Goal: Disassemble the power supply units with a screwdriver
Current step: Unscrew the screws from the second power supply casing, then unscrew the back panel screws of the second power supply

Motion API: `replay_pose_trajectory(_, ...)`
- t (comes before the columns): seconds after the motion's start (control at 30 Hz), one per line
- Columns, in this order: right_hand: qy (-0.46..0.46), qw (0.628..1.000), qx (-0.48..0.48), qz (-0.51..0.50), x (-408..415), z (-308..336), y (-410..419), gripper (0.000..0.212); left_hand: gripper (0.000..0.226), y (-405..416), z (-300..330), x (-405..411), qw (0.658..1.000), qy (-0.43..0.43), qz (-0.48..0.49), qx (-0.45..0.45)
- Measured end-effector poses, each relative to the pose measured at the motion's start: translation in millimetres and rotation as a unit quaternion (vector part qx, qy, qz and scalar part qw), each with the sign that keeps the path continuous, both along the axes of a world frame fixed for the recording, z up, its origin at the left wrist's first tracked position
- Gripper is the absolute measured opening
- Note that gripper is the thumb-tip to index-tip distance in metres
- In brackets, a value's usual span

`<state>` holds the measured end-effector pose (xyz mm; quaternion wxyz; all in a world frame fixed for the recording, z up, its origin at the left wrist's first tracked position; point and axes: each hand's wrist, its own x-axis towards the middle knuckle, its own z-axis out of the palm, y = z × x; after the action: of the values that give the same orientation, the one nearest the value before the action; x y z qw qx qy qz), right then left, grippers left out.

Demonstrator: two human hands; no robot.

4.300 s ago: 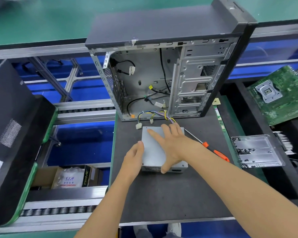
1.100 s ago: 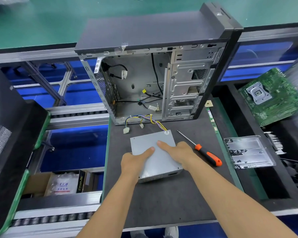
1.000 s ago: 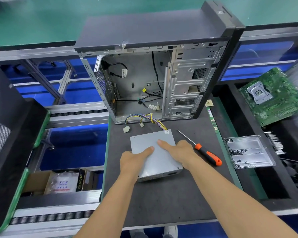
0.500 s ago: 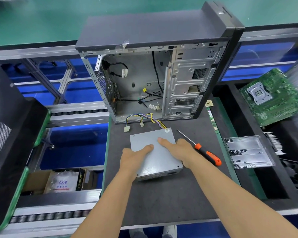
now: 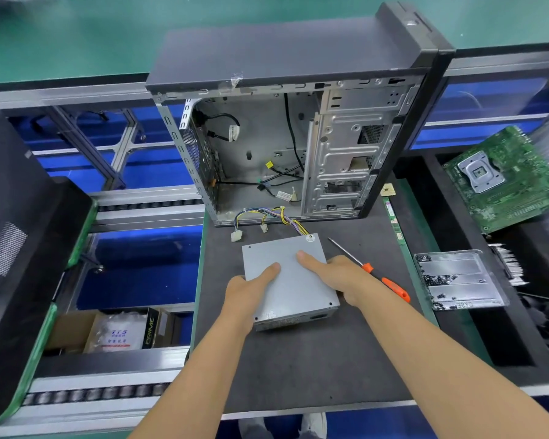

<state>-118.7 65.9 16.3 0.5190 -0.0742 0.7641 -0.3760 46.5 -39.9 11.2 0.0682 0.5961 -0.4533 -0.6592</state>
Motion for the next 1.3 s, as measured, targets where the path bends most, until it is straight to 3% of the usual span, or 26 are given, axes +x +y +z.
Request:
replay_pose_trajectory(0.2,0.032,0.999,0.012,-0.018,3,-1,-3,0.097,0.056,4,1,-2,1.0,0.008,0.012,-0.018)
replay_pose_trajectory(0.33,0.016,1.0,0.015,-0.009,1,7,-3,0.111,0.065,1,11,-5,1.0,-0.007,0.005,-0.012)
replay_pose_trajectory(0.47,0.0,1.0,0.01,-0.016,2,16,-4,0.1,0.077,-5,21,-5,1.0,-0.007,-0.011,-0.004)
replay_pose_trajectory(0.6,0.012,0.999,0.03,-0.004,1,23,-5,0.107,0.094,-11,27,-3,0.999,-0.015,-0.028,-0.006)
replay_pose_trajectory(0.8,0.028,1.0,0.002,-0.01,3,36,-6,0.075,0.093,-11,40,-3,0.999,-0.013,-0.027,-0.014)
replay_pose_trajectory(0.9,0.042,0.999,0.004,-0.003,3,48,-5,0.09,0.091,-11,48,-3,0.999,0.001,-0.027,-0.017)
replay_pose_trajectory(1.03,0.064,0.998,-0.015,0.009,4,73,-3,0.09,0.095,-14,66,-3,0.998,0.026,-0.035,-0.046)
replay_pose_trajectory(1.1,0.084,0.996,-0.016,0.023,2,83,-3,0.108,0.098,-16,76,-3,0.996,0.048,-0.034,-0.063)
replay_pose_trajectory(1.17,0.103,0.994,-0.027,0.029,2,93,-3,0.117,0.082,-17,86,-2,0.993,0.058,-0.028,-0.095)
replay_pose_trajectory(1.23,0.119,0.991,-0.054,0.02,5,103,-4,0.105,0.067,-17,92,-1,0.989,0.066,-0.013,-0.133)
replay_pose_trajectory(1.3,0.116,0.991,-0.065,0.021,10,113,-5,0.115,0.075,-14,99,0,0.985,0.086,-0.012,-0.149)
